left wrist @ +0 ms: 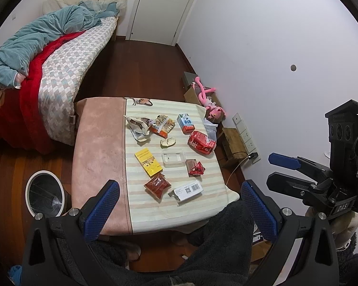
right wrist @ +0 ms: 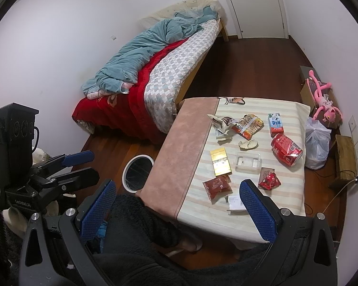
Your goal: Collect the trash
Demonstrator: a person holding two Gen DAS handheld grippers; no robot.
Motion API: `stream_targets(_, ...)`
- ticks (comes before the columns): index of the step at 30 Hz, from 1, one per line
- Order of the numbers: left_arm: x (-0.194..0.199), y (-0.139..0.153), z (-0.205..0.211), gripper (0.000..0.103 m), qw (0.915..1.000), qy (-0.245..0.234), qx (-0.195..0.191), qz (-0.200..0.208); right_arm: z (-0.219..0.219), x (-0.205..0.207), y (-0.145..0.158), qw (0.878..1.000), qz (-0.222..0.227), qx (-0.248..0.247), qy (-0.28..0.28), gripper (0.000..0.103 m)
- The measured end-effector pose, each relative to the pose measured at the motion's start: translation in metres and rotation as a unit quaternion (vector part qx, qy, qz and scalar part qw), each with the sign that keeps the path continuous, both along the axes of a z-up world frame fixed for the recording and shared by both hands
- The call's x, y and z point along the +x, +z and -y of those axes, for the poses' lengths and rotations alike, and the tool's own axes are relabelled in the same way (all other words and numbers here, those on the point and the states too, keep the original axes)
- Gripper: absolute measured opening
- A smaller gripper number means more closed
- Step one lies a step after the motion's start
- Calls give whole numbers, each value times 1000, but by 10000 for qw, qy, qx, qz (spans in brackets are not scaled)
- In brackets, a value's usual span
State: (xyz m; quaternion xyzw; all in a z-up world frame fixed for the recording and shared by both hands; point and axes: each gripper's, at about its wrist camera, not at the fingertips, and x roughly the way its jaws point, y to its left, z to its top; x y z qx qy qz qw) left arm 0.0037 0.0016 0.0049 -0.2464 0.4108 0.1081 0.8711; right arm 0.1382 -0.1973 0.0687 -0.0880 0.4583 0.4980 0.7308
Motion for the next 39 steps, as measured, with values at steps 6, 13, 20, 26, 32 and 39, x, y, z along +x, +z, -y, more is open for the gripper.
stream_targets(6, 0, 0, 0, 103, 10000, -12, 1, -2, -1, 0, 1, 10000, -7, 6, -5, 103)
stream_targets(13, 4, 1, 0, 103, 10000, -27, 3, -1, -3, -1, 1, 10000, 4, 4, -1, 103)
stream_targets(20, 6, 2, 0, 103, 10000, -29, 1, -1, -7, -2, 5, 10000, 18, -12, 25, 103)
stream_targets(26, 5, 2, 0, 103, 10000, -28, 5, 3, -6, -2, 5, 10000, 13, -3, 22, 103)
stream_targets(32, 5, 2, 0, 103, 10000, -34, 3, 18, -6, -3, 5, 10000, 29, -4, 18, 103)
stream_targets(39, 9, 8, 1, 103, 10000, -92, 14, 38, -7, -3, 7, 10000, 28, -13, 19, 103)
